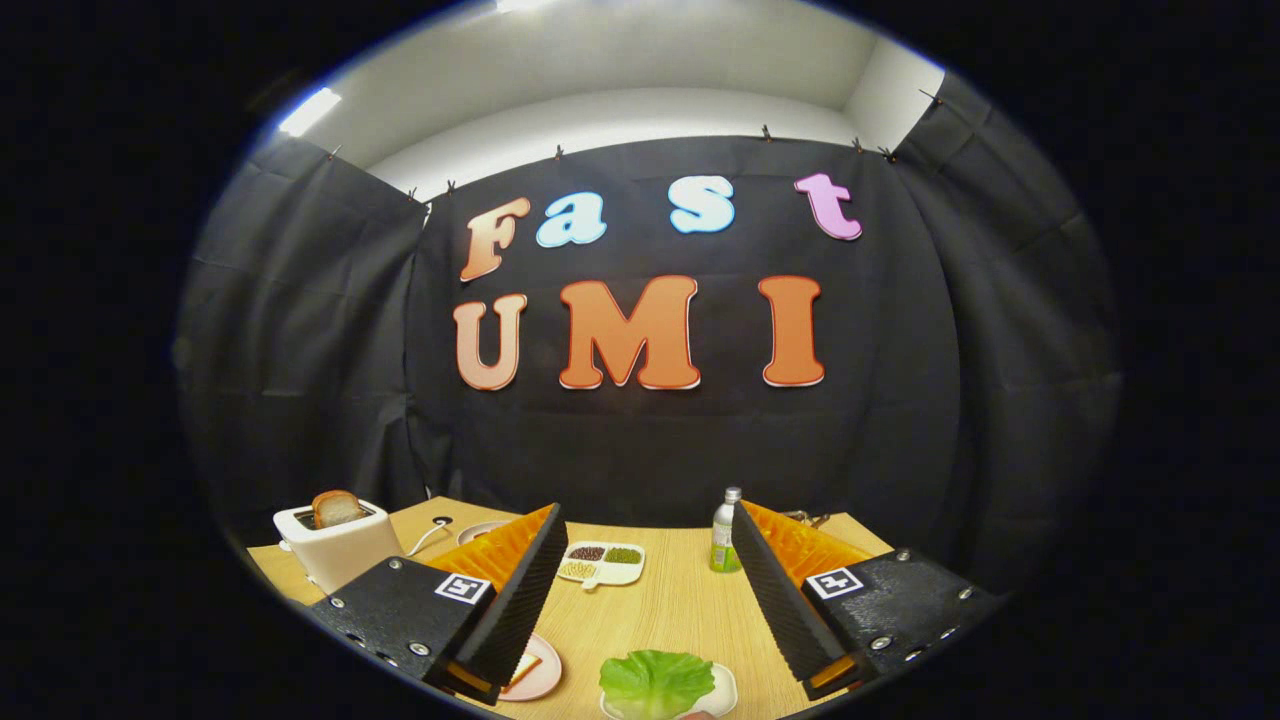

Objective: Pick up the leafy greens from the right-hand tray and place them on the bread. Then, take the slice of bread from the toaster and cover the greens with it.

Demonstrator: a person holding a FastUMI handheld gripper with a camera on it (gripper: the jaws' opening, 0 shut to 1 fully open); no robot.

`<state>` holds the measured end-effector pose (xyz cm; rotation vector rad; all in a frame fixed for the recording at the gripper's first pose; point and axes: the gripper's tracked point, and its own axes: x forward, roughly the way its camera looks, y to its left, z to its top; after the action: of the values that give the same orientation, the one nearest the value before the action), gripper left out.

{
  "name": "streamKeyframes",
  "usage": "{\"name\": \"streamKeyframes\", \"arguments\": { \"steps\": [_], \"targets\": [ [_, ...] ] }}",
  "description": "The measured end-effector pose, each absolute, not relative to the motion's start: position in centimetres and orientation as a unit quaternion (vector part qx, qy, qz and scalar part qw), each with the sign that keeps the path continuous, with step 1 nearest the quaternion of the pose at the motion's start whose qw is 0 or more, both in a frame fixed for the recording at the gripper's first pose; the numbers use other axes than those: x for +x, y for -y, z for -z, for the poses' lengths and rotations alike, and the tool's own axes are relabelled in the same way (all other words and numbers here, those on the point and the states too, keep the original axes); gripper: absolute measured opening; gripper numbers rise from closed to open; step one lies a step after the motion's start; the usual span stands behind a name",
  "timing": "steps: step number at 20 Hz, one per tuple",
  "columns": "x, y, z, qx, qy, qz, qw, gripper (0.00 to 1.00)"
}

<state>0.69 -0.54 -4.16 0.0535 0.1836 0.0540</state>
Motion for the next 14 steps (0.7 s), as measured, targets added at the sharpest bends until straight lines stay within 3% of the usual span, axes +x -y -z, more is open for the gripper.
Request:
{"name": "streamKeyframes", "arguments": {
  "steps": [14],
  "targets": [
    [0.6,0.2,15.6,0.053,-0.313,-0.046,0.947,0.99]
  ]
}}
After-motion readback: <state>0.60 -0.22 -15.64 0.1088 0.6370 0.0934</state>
